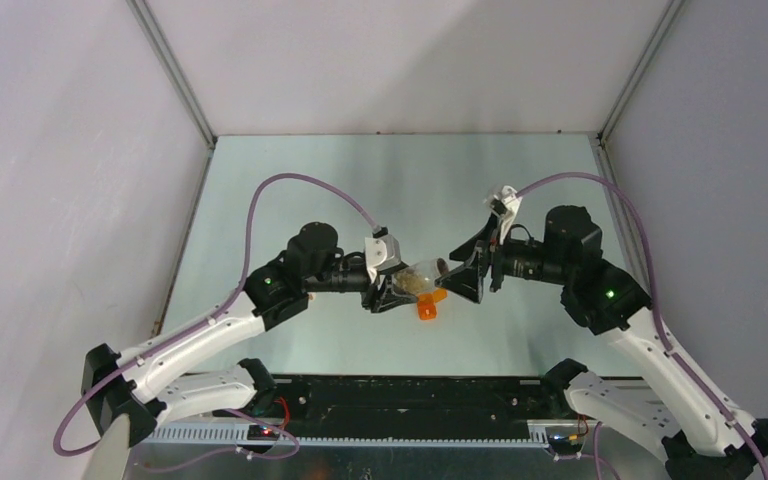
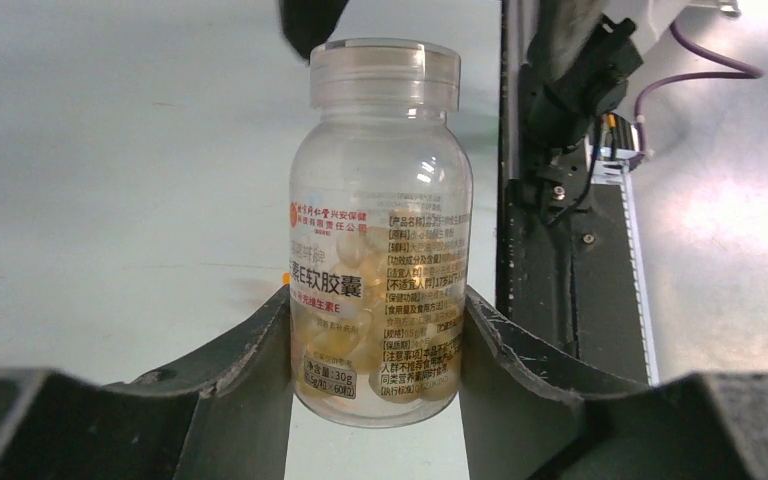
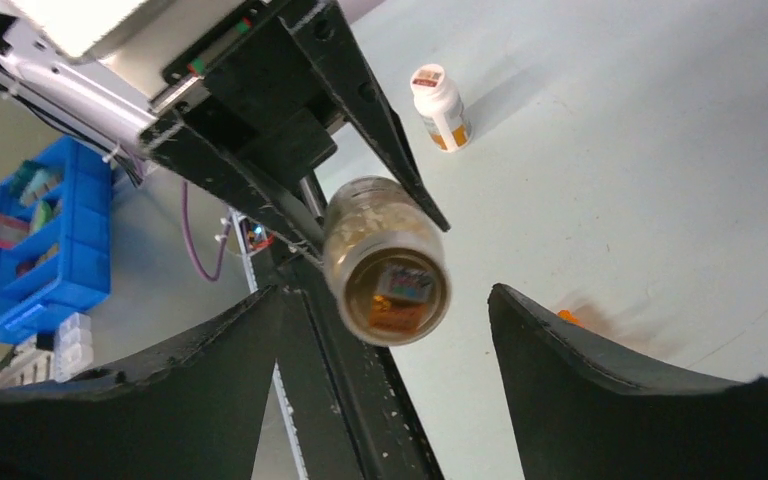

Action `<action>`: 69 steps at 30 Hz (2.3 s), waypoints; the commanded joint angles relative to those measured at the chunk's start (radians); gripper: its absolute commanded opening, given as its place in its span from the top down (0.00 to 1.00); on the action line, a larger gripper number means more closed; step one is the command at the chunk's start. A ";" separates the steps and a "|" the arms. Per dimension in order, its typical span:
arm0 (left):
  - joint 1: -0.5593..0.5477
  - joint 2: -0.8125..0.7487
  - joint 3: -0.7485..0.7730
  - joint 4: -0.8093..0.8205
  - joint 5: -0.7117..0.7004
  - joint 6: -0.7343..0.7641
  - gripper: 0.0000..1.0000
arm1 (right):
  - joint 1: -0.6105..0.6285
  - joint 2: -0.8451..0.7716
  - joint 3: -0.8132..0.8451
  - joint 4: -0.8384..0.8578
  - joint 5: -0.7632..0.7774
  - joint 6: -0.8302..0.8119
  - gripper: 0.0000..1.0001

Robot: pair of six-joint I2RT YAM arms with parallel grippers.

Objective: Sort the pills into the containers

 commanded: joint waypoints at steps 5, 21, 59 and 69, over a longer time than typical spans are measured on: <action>-0.006 -0.001 0.036 0.021 0.085 0.022 1.00 | 0.001 0.048 0.034 0.072 -0.027 -0.029 0.38; -0.008 -0.007 0.017 0.055 -0.080 0.018 1.00 | 0.057 0.102 0.041 0.024 0.412 0.685 0.94; -0.007 -0.151 -0.177 0.313 -0.639 -0.183 0.01 | -0.145 0.224 -0.090 -0.122 1.012 0.350 0.85; 0.006 -0.165 -0.213 0.344 -0.776 -0.259 0.01 | -0.202 0.420 -0.218 0.017 1.078 0.284 0.84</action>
